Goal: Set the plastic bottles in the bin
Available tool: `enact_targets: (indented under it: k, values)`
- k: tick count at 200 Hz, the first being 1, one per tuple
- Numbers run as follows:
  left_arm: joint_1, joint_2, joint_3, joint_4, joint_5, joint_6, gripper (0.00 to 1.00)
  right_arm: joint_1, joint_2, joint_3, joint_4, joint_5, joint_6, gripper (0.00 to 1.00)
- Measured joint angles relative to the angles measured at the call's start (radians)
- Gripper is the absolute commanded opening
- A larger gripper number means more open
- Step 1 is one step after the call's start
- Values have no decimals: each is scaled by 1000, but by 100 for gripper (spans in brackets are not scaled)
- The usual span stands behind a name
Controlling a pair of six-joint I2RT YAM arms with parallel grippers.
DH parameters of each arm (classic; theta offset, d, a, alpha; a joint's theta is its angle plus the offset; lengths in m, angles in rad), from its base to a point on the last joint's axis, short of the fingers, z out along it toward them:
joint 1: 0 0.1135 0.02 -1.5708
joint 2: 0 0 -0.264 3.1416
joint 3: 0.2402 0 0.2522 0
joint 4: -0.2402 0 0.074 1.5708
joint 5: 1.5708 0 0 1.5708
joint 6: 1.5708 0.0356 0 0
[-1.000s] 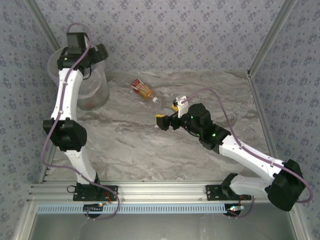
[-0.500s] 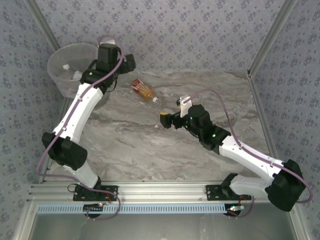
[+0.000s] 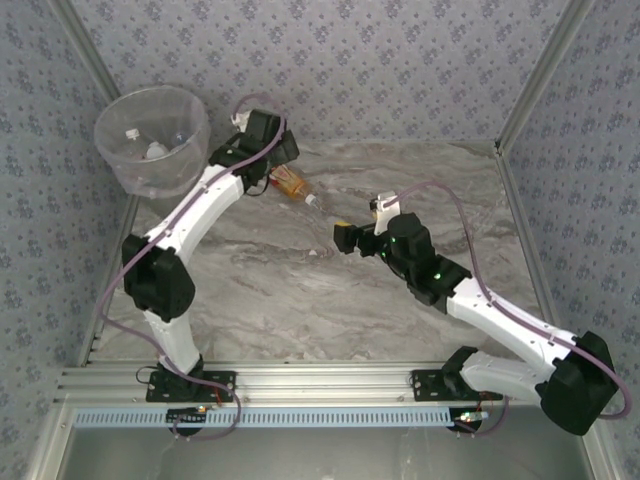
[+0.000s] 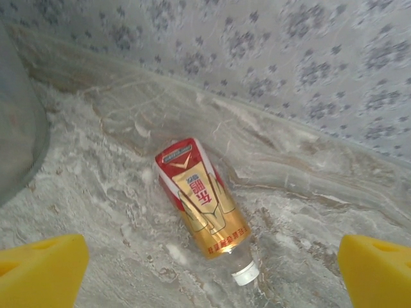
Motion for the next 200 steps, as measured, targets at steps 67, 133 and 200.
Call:
enact_targets:
  k: [67, 133, 200]
  values:
    - [-13, 214, 158, -92, -34, -143, 99, -47, -36, -29, -31, 5, 19, 100]
    - [-10, 484, 504, -247, -75, -256, 100, -74, -47, -31, -51, 4, 26, 100]
    - [10, 695, 736, -389, -85, -351, 99, -93, -72, -33, -81, 4, 31, 100]
